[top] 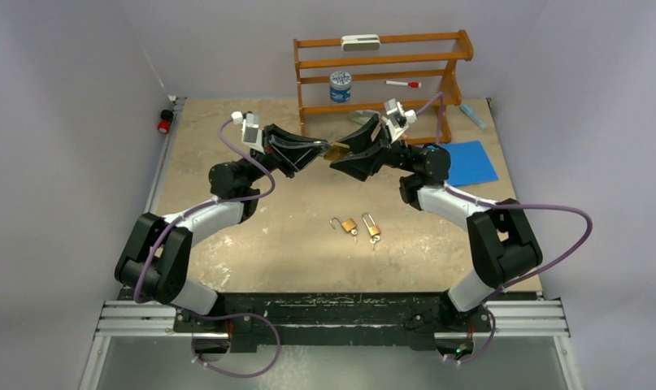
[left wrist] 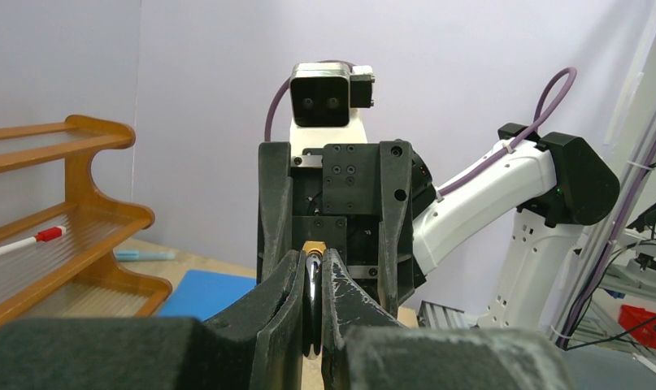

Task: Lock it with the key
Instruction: Pick up the lock from the center of the board.

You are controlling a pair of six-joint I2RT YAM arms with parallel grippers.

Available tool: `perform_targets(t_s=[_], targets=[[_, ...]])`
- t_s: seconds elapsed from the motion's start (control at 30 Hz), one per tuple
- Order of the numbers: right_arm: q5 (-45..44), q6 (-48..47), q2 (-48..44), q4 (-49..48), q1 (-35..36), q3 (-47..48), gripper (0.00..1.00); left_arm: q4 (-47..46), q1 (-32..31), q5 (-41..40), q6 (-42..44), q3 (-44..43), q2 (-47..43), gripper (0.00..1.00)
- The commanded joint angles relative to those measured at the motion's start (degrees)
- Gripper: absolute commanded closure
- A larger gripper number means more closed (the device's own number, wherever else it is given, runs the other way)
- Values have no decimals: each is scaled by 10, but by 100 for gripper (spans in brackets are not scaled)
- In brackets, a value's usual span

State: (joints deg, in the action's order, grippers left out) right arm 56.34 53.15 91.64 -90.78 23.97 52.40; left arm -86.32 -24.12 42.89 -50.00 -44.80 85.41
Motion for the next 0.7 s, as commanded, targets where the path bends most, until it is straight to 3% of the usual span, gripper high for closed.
perform_targets(t_s=[0.0,0.27,0.4,0.5,0.53,0.6,0.67], targets=[[-14,7,-2,-132,5,26,41,-131,0,-25,-11,-27,-16,100],[-13,8,8,-132,9,31,42,-131,-2,-26,-9,-28,-21,100],[-11,11,13,-132,11,38,49,-131,-3,-28,-6,-26,-19,100],[-4,18,19,-132,14,47,62,-130,-3,-30,-5,-28,-19,100],[1,21,21,-131,15,51,71,-131,-3,-30,-5,-29,-19,100],[0,31,24,-131,15,56,100,-130,-3,-30,-5,-29,-20,100],[-16,33,19,-131,16,47,100,-130,-3,-26,-6,-28,-20,100]])
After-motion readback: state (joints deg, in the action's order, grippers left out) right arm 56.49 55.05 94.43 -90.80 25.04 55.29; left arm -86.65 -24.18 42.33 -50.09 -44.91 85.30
